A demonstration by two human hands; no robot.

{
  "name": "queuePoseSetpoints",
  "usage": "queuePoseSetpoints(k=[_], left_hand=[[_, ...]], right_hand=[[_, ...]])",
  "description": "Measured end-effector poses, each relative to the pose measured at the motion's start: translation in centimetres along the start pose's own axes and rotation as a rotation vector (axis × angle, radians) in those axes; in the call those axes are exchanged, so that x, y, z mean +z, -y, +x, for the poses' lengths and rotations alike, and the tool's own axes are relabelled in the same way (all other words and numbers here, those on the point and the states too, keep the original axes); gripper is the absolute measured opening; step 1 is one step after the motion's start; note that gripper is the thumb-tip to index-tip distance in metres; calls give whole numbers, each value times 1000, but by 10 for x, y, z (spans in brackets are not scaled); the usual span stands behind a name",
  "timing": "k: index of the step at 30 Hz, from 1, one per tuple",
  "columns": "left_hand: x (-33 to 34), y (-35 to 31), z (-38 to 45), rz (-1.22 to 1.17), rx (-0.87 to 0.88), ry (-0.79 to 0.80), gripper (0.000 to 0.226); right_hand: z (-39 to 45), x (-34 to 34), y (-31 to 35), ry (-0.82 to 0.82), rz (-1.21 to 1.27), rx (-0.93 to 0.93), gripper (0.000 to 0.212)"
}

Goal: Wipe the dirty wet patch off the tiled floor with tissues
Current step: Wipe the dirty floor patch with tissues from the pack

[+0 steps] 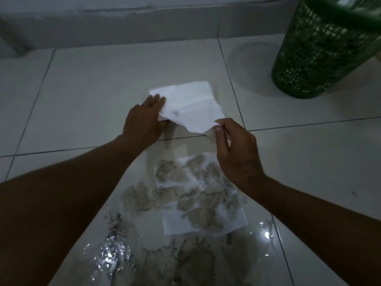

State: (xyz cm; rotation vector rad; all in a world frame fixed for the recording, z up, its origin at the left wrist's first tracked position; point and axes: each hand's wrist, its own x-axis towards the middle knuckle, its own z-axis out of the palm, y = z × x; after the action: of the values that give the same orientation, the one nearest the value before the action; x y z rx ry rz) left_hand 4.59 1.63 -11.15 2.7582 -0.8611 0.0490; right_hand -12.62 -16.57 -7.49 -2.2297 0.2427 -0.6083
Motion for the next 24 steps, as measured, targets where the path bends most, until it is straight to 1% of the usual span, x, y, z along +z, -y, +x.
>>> queuePoseSetpoints(k=[3,5,8,11,14,17,19,21,24], left_hand=[[0,-9,-10,10,152,-139,61],[1,-16,-16,-16,198,-156,61],[3,-18,-17,-63,148,-101,56],[1,-16,-10,-57,131,-55,54],[0,-17,-2,-41,106,-70,47],[-1,-20,-1,-59,69,-95,42],[-2,-21,-3,-79,77,-119,39],[-7,-24,-5,-87,92,-123,38],[-9,-27,-3,-77,86,-133,37]], right_hand=[[0,-2,7,-23,49,50,15],[0,-3,12,-36,86,86,15],[1,-5,17,-62,118,136,16],[2,-8,21,-73,101,144,16],[2,-9,25,-107,90,138,16],[2,-11,27,-206,90,186,16],[0,-17,27,-252,99,212,16],[-6,-24,28,-253,116,215,16],[-15,-29,27,-205,128,213,19]])
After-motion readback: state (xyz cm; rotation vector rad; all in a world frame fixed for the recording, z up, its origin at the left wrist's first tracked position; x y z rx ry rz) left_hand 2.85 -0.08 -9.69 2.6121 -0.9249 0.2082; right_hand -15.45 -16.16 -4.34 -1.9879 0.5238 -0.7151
